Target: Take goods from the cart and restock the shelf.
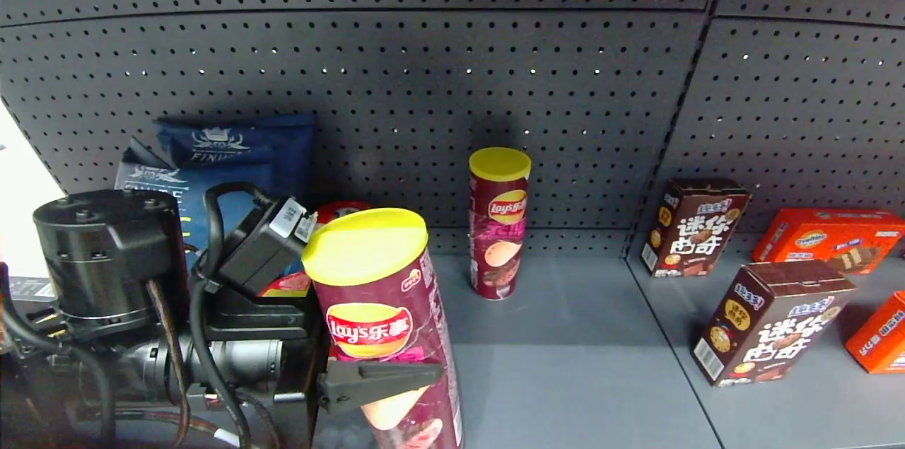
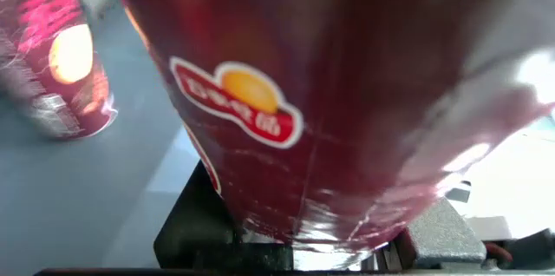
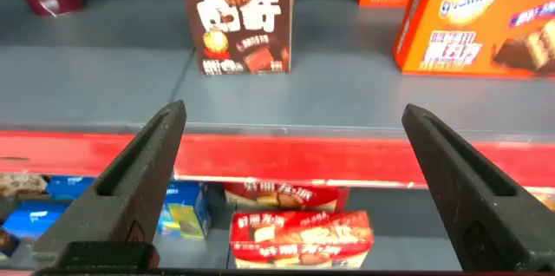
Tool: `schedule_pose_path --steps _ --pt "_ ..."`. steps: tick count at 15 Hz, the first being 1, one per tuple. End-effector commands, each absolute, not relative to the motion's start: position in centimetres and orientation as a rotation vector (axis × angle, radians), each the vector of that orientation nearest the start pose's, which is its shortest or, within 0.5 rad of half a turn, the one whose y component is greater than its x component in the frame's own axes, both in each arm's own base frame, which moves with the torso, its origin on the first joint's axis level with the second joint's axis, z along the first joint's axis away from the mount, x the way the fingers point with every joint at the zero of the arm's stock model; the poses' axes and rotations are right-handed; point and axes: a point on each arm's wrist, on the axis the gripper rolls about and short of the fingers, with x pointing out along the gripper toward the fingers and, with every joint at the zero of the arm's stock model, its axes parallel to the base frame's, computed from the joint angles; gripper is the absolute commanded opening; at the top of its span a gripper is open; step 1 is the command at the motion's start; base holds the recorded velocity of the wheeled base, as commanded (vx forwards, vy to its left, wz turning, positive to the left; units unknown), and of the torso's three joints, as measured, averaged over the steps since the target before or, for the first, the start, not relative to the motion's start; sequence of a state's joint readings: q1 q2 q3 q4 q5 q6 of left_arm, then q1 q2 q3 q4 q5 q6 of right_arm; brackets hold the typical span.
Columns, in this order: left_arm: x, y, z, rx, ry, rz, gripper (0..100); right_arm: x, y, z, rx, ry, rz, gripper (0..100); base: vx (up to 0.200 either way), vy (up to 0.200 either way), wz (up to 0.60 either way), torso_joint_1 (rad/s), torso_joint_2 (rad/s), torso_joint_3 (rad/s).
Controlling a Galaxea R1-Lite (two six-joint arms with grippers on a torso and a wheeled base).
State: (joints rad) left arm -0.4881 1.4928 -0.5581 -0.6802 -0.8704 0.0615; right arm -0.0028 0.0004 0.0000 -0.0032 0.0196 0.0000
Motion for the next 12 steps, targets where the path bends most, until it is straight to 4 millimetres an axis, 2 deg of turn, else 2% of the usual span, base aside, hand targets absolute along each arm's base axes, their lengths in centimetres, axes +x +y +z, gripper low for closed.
schedule_pose_path --steps 1,6,7,8,9,10,12 --pt "19.8 -12.4 17.9 -0.001 0.229 -1.359 0 -2.3 0.0 7.6 0.0 -0.003 0.018 100 0.0 0.0 0.0 0.0 0.0 0.0" --pt "19.7 -12.4 18.0 0.0 0.227 -1.354 0 -2.2 0.0 7.7 -0.011 0.006 0.015 100 0.0 0.0 0.0 0.0 0.0 0.0" --pt "19.7 -12.4 18.0 0.0 0.227 -1.354 0 -2.7 0.1 10.4 -0.025 -0.052 0.019 100 0.0 0.0 0.0 0.0 0.0 0.0" --pt "19.8 -12.6 18.2 0.003 0.218 -1.359 0 -1.6 0.0 16.5 0.008 -0.011 0.051 100 0.0 0.0 0.0 0.0 0.0 0.0" --pt "19.7 -12.8 18.1 0.004 0.223 -1.367 0 -0.6 0.1 17.7 0.037 0.028 0.096 100 0.0 0.0 0.0 0.0 0.0 0.0" --pt "19.6 -13.0 17.9 0.011 0.225 -1.372 0 -0.6 0.1 18.9 0.006 0.01 0.153 100 0.0 0.0 0.0 0.0 0.0 0.0" --pt "19.5 -13.1 17.9 0.026 0.218 -1.361 0 1.0 0.3 21.3 -0.025 0.05 0.217 100 0.0 0.0 0.0 0.0 0.0 0.0"
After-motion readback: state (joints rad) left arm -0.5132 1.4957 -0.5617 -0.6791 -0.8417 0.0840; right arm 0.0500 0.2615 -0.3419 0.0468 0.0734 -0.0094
